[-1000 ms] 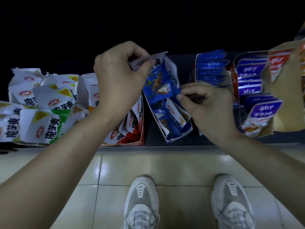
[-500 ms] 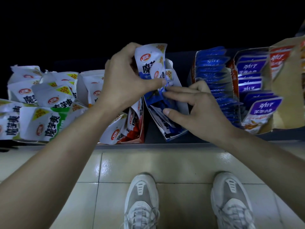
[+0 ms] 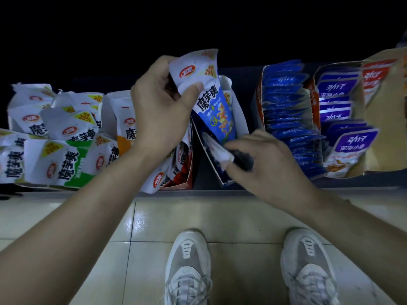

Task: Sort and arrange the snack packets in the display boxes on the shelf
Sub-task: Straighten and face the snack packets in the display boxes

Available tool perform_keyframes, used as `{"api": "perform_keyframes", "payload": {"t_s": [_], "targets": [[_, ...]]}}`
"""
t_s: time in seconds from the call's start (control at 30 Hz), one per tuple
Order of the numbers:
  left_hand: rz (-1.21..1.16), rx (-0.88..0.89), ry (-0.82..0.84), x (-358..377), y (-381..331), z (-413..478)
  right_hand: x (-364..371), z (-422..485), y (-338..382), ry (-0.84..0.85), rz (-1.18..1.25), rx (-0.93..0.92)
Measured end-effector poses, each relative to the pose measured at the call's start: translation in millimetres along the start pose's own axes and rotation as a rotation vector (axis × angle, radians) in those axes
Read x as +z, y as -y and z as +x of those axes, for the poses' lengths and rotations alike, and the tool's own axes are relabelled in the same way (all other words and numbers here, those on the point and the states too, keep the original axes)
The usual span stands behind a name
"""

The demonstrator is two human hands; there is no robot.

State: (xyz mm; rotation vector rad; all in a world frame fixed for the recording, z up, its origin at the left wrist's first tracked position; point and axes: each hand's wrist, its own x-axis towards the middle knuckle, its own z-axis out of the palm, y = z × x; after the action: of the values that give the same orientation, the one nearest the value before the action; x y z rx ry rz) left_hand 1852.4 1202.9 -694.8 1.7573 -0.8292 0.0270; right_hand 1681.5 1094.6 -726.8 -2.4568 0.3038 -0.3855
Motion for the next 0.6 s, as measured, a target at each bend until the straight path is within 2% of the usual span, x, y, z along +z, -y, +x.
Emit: {"api": "perform_keyframes", "payload": {"t_s": [0.17, 0.3, 0.43, 0.6], "targets": [[-0.006, 0.094, -0.12, -0.1, -0.8, -7.6, -14.7, 0.7, -6.0, 0.048, 0.072, -0.037], [-0.044, 0.122, -0.144, 0.5, -3.3, -9.8, -24.8, -13.5, -8.2, 0.073, 0.133, -0.069], [-0.067, 0.146, -0.034, -1.1, -1.3, -9.0, -21.7, -25.6, -11.2, 0.075, 0.189, -0.032], [-0.002, 0.065, 0.112, -0.4, 2.4, -3.1, -10.3, -25.3, -11.1, 0.098, 0.043, -0.044]]}}
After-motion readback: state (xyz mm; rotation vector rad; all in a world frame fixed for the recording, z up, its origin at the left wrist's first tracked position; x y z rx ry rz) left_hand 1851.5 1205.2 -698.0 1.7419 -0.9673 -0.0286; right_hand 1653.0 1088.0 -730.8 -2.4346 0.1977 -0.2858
